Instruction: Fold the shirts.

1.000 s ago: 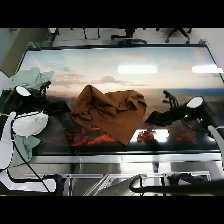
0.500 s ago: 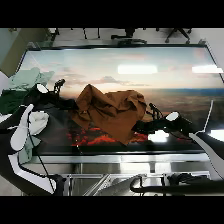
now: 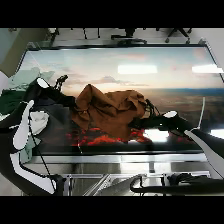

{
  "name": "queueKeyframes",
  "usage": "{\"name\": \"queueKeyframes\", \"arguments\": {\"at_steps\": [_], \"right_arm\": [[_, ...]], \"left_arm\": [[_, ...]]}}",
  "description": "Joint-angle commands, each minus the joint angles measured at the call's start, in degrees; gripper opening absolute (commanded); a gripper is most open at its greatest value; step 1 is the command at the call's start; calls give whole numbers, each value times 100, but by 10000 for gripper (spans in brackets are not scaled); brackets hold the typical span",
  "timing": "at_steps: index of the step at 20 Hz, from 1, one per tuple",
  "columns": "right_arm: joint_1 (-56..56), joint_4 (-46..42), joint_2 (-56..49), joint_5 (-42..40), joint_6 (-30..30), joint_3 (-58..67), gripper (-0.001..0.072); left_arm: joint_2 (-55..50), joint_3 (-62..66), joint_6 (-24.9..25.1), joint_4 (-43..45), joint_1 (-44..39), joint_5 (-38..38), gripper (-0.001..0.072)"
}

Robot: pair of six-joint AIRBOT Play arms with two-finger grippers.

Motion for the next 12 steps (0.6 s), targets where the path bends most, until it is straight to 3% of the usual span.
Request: {"name": "queueKeyframes", "arguments": {"at_steps": [1,6,9,12], "right_arm": [[-249,114,680,708,-201,590,19],[-1906,42,2035,1827,72,2734,19],[-3167,42,2579,2059,92,4358,19],[-4190,39,2872,2050,92,5711,18]], "left_arm": [[739,24,-61,-125,-4,-120,9],[3001,24,-369,-1248,267,127,8],[4686,24,-1351,-1718,855,828,9],[6207,24,-1882,-1729,1727,1646,9]]}}
